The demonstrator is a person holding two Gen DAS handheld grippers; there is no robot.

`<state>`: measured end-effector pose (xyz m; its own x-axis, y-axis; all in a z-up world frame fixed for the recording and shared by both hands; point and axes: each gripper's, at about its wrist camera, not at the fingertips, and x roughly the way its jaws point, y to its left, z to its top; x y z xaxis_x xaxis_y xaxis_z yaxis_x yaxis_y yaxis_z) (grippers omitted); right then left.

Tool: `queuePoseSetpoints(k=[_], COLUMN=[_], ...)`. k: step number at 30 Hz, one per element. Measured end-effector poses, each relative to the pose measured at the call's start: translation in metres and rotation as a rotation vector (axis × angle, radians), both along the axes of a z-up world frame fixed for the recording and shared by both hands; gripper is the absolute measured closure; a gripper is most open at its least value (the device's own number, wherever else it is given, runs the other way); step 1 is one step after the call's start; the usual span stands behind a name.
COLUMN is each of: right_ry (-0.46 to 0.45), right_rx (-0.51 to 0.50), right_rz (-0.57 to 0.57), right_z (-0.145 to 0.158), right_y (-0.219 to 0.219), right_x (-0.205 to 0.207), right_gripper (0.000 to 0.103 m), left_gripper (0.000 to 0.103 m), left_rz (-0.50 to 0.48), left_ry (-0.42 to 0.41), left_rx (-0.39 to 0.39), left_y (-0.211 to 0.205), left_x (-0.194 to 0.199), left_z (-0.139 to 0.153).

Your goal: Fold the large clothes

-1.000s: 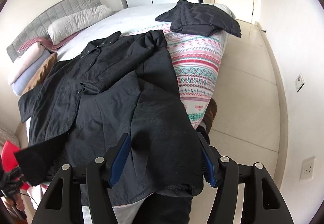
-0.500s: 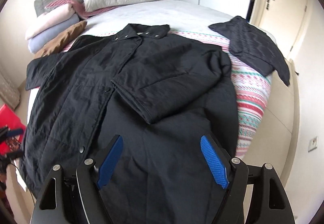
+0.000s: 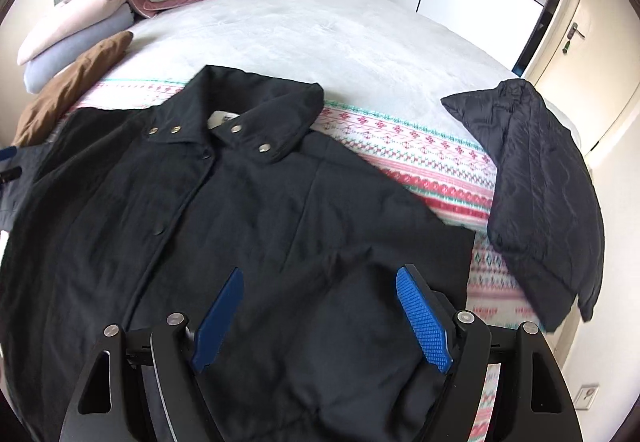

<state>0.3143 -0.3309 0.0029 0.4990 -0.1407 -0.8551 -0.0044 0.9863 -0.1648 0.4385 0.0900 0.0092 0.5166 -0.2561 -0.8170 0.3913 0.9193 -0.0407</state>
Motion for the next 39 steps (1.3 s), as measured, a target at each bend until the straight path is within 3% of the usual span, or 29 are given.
queuePoseSetpoints(k=[4, 7, 9, 10, 13, 14, 15, 16, 18, 21, 23, 24, 26, 28, 30, 31, 33, 36, 37, 38, 39], right_ry=[0.041, 0.036, 0.04, 0.057, 0.105, 0.072, 0.051, 0.04, 0.026, -0.083, -0.171, -0.2, -0.208, -0.133, -0.101, -0.098, -0.084, -0.041, -0.021, -0.005, 0.007], right_rx=[0.025, 0.045, 0.101, 0.134, 0.203, 0.195, 0.21, 0.205, 0.213, 0.132, 0.088, 0.092, 0.141, 0.143, 0.048, 0.015, 0.032, 0.152, 0.183, 0.193, 0.192], right_rz=[-0.013, 0.004, 0.016, 0.013, -0.008, 0.003, 0.016, -0.003, 0.004, 0.02, 0.004, -0.007, -0.017, 0.004, 0.022, 0.017, -0.01, -0.041, -0.02, 0.013, 0.061], right_z=[-0.03, -0.044, -0.056, -0.065, -0.097, -0.098, -0.096, -0.092, -0.082, -0.054, -0.032, -0.024, -0.017, -0.02, -0.025, -0.028, -0.026, -0.021, -0.02, -0.018, -0.016], right_y=[-0.024, -0.034, -0.04, -0.042, -0.041, -0.036, -0.031, -0.029, -0.018, 0.014, 0.03, 0.033, 0.037, 0.04, 0.042, 0.038, 0.018, -0.006, -0.005, 0.003, 0.014], right_x=[0.067, 0.102, 0.121, 0.129, 0.143, 0.142, 0.141, 0.144, 0.145, 0.15, 0.156, 0.16, 0.164, 0.165, 0.157, 0.148, 0.136, 0.108, 0.092, 0.075, 0.055], right_gripper=[0.023, 0.023, 0.023, 0.023, 0.027, 0.035, 0.061, 0.098, 0.103, 0.103, 0.103, 0.103, 0.102, 0.089, 0.079, 0.076, 0.055, 0.046, 0.045, 0.044, 0.04], left_gripper=[0.02, 0.023, 0.047, 0.067, 0.081, 0.083, 0.085, 0.085, 0.085, 0.085, 0.086, 0.086, 0.086, 0.086, 0.086, 0.085, 0.082, 0.067, 0.056, 0.039, 0.031], left_rz=[0.017, 0.008, 0.007, 0.014, 0.046, 0.067, 0.086, 0.106, 0.125, 0.174, 0.212, 0.23, 0.285, 0.354, 0.403, 0.403, 0.403, 0.382, 0.368, 0.342, 0.319], left_ry=[0.096, 0.2, 0.241, 0.267, 0.278, 0.245, 0.209, 0.159, 0.057, -0.05, -0.132, -0.151, -0.1, -0.053, -0.068, -0.086, -0.088, -0.085, -0.101, -0.111, -0.122], left_rx=[-0.123, -0.143, -0.127, -0.112, -0.128, -0.132, -0.127, -0.11, -0.074, -0.033, 0.041, 0.084, 0.09, 0.05, 0.015, 0.032, 0.072, 0.161, 0.174, 0.16, 0.128], left_y=[-0.017, -0.029, -0.034, -0.035, -0.03, -0.029, -0.029, -0.03, -0.034, -0.035, -0.036, -0.035, -0.022, -0.002, 0.01, 0.01, 0.005, -0.008, -0.011, -0.014, -0.015], left_x=[0.052, 0.069, 0.067, 0.066, 0.057, 0.051, 0.046, 0.041, 0.032, 0.024, 0.019, 0.02, 0.028, 0.035, 0.035, 0.036, 0.04, 0.032, 0.022, 0.012, 0.0], left_z=[-0.022, -0.045, -0.057, -0.064, -0.071, -0.066, -0.059, -0.05, -0.032, -0.014, -0.011, -0.014, -0.023, -0.027, -0.024, -0.023, -0.028, -0.029, -0.023, -0.017, -0.01])
